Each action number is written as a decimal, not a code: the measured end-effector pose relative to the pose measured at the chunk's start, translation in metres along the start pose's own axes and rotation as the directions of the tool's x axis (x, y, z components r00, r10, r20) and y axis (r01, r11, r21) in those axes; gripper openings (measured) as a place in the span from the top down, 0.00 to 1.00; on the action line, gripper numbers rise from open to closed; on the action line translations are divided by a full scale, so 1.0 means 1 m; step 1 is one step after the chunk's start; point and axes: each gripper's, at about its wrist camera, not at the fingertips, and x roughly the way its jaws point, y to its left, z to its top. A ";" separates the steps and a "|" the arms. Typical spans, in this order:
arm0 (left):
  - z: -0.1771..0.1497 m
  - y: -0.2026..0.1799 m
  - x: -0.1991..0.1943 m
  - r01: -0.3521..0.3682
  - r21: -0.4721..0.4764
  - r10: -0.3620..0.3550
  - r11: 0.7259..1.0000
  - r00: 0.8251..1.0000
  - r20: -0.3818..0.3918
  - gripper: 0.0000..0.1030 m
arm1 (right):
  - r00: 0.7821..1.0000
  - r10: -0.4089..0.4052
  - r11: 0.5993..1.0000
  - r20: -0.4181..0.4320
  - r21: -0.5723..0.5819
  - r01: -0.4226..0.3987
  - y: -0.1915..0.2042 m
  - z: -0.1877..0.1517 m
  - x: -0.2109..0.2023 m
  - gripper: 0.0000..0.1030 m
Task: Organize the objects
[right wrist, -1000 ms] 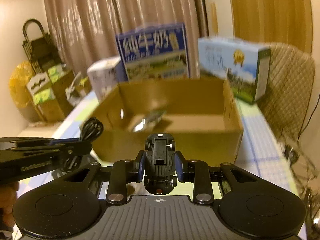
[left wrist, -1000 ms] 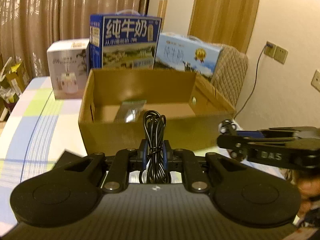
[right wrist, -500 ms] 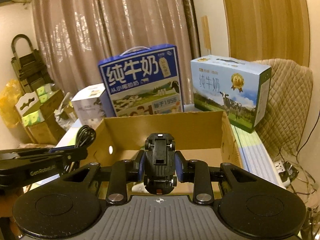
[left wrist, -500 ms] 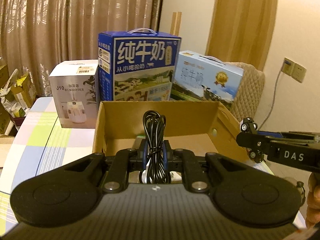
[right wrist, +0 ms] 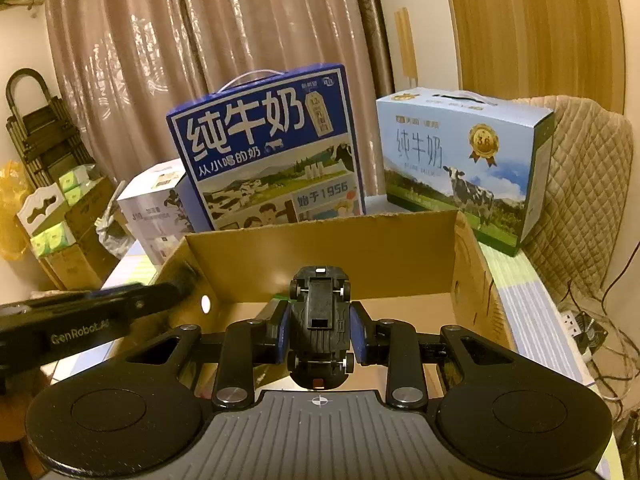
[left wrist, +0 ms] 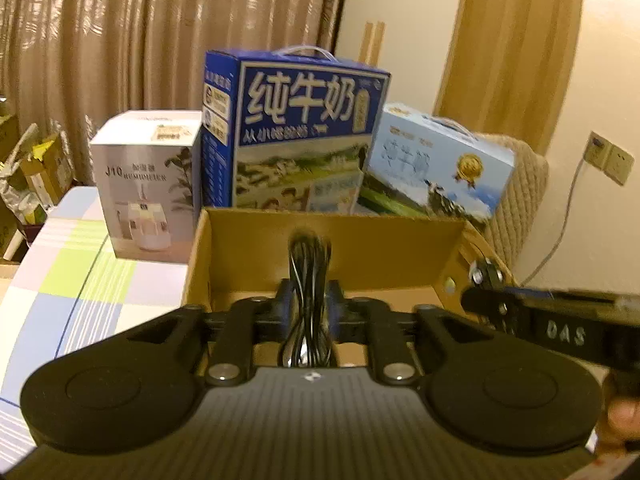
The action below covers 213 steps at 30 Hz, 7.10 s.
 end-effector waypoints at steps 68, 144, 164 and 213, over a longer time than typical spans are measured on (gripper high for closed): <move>-0.112 0.012 -0.122 -0.084 0.118 0.094 0.989 0.993 -0.078 0.03 | 0.993 0.044 0.998 -0.112 0.060 -0.037 -0.017 -0.106 -0.088 0.20; -0.138 -0.008 -0.080 0.094 0.227 -0.038 0.969 0.970 -0.241 0.23 | 0.910 0.074 0.993 -0.408 0.111 -0.031 -0.019 -0.135 -0.029 1.00; -0.157 -0.049 -0.033 0.221 0.395 -0.107 0.892 0.951 -0.290 0.81 | 0.910 0.069 0.977 -0.410 0.211 0.021 -0.046 -0.132 -0.024 0.57; -0.132 0.010 -0.070 0.115 0.155 -0.078 0.981 0.971 -0.226 0.94 | 0.903 -0.046 0.994 -0.427 -0.105 0.001 0.018 -0.138 -0.004 0.82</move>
